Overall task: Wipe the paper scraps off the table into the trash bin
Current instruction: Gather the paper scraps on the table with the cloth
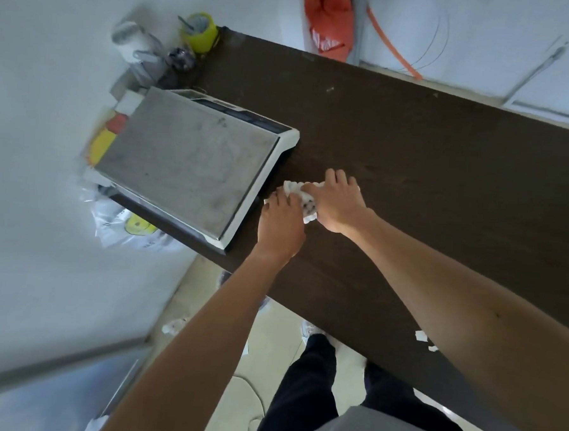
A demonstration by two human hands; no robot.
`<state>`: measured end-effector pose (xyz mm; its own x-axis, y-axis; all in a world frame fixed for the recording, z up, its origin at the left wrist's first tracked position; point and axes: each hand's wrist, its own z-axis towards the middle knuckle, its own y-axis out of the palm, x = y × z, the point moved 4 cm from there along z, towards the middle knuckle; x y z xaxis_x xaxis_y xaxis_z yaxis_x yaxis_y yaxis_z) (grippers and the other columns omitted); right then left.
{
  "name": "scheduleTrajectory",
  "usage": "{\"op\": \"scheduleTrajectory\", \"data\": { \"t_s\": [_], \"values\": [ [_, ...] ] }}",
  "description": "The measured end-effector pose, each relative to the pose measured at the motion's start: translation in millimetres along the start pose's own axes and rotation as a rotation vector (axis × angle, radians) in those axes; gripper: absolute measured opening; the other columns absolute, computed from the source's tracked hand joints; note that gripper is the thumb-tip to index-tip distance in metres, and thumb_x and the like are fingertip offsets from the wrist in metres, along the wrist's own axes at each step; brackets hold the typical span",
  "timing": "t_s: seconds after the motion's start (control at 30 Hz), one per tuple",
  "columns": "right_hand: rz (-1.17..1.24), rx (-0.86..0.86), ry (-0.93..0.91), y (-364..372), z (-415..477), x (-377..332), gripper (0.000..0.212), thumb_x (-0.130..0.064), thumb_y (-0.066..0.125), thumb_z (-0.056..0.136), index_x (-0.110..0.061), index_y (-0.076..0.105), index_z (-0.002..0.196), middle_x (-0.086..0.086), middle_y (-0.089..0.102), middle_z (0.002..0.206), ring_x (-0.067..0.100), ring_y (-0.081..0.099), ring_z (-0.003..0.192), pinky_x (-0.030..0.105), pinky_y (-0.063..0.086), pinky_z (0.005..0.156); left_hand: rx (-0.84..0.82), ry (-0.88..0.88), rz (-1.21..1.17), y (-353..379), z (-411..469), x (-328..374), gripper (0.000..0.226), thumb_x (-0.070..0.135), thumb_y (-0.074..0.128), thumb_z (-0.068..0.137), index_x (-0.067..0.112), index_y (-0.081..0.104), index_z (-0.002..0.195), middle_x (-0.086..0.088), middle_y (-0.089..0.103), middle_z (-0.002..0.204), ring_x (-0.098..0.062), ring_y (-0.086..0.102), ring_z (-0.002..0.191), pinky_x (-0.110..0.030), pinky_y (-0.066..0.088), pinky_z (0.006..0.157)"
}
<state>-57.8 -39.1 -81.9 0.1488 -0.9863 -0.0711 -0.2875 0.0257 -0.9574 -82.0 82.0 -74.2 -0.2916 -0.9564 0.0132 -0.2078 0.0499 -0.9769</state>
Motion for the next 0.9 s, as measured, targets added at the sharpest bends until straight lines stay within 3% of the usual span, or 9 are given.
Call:
{"op": "scheduleTrajectory", "data": {
  "t_s": [0.17, 0.37, 0.63, 0.73, 0.83, 0.9],
  "values": [
    [-0.017, 0.007, -0.039, 3, 1, -30, 0.057, -0.032, 0.060, 0.088, -0.040, 0.040, 0.141, 0.012, 0.039, 0.134, 0.034, 0.039, 0.123, 0.046, 0.029, 0.107, -0.008, -0.036, 0.108, -3, -11, -15, 0.046, 0.026, 0.061, 0.093, 0.005, 0.051, 0.133, -0.019, 0.058, 0.133, -0.033, 0.053, 0.124, -0.040, 0.047, 0.100],
    [0.011, 0.000, -0.157, 7, -7, -66, 0.052, -0.038, 0.058, 0.090, -0.044, 0.045, 0.140, 0.009, 0.043, 0.133, 0.034, 0.038, 0.126, 0.049, 0.025, 0.112, -0.009, -0.002, 0.229, -1, -28, -34, 0.035, 0.037, 0.055, 0.093, 0.011, 0.067, 0.113, -0.007, 0.072, 0.095, -0.026, 0.070, 0.088, -0.036, 0.055, 0.079],
    [0.037, 0.013, -0.333, 11, -27, -94, 0.039, -0.034, 0.046, 0.096, -0.040, 0.054, 0.134, 0.015, 0.042, 0.141, 0.036, 0.040, 0.128, 0.047, 0.020, 0.114, -0.052, -0.158, 0.153, 17, -71, -37, 0.046, 0.038, 0.045, 0.095, 0.008, 0.059, 0.126, -0.011, 0.068, 0.107, -0.028, 0.067, 0.096, -0.038, 0.053, 0.078],
    [0.069, 0.028, -0.393, 19, -49, -102, 0.036, -0.035, 0.048, 0.095, -0.039, 0.060, 0.129, 0.013, 0.047, 0.132, 0.035, 0.045, 0.122, 0.046, 0.022, 0.113, -0.071, -0.199, 0.159, 23, -100, -31, 0.051, 0.043, 0.042, 0.095, 0.006, 0.059, 0.126, -0.010, 0.067, 0.107, -0.027, 0.068, 0.093, -0.038, 0.054, 0.075],
    [0.095, 0.019, -0.466, 27, -73, -106, 0.035, -0.033, 0.052, 0.092, -0.038, 0.063, 0.124, 0.011, 0.050, 0.127, 0.033, 0.046, 0.121, 0.047, 0.022, 0.115, -0.075, -0.246, 0.162, 25, -129, -17, 0.047, 0.044, 0.042, 0.098, 0.006, 0.062, 0.114, -0.007, 0.068, 0.091, -0.023, 0.068, 0.076, -0.031, 0.045, 0.055],
    [0.104, 0.033, -0.510, 30, -86, -103, 0.037, -0.036, 0.045, 0.090, -0.038, 0.066, 0.120, 0.009, 0.054, 0.123, 0.033, 0.047, 0.120, 0.047, 0.023, 0.115, -0.094, -0.282, 0.113, 28, -141, -8, 0.044, 0.046, 0.043, 0.097, 0.009, 0.066, 0.102, -0.002, 0.066, 0.078, -0.018, 0.065, 0.063, -0.027, 0.042, 0.048]
  ]
}}
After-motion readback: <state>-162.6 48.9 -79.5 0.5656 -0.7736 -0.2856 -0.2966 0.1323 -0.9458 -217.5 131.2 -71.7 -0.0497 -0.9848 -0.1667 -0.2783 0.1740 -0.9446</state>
